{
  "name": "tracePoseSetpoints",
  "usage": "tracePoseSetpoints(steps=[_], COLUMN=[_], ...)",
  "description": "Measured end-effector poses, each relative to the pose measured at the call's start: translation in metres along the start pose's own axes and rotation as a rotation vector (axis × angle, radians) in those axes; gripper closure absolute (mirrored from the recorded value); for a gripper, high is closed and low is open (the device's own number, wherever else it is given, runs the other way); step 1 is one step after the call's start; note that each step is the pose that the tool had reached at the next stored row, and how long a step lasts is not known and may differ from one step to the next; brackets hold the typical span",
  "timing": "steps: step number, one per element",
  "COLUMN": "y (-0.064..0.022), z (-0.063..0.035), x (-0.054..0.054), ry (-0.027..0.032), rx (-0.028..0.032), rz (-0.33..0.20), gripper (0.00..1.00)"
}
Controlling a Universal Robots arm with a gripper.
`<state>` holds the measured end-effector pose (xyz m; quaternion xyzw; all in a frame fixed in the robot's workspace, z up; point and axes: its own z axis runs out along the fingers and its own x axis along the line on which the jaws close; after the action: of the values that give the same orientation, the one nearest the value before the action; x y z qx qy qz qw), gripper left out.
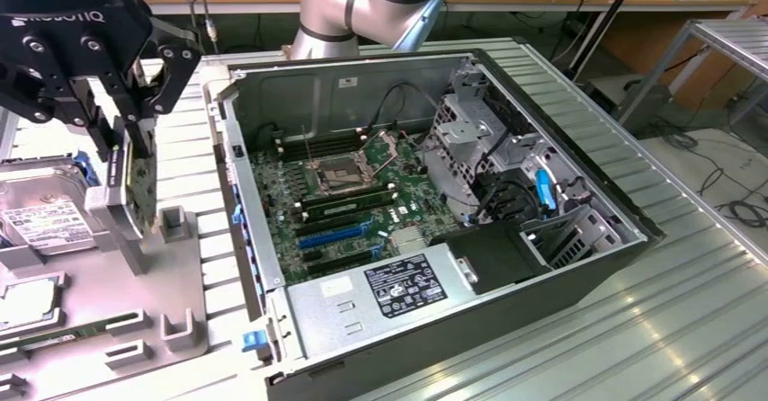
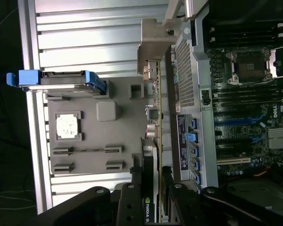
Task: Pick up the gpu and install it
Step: 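Pick up the gpu and move the gpu toward the slot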
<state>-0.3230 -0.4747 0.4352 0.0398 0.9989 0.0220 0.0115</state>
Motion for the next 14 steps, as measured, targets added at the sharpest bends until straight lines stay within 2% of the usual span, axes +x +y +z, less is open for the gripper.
tracePoseSetpoints(steps=[10, 14], y=[0.0018, 0.0019], z=[0.0004, 0.0005], x=[-0.015, -0.016], ry=[0.0000, -0.0001], rx=[0.0000, 0.0000], rz=[0.000, 0.000], gripper=[0.73, 0.73])
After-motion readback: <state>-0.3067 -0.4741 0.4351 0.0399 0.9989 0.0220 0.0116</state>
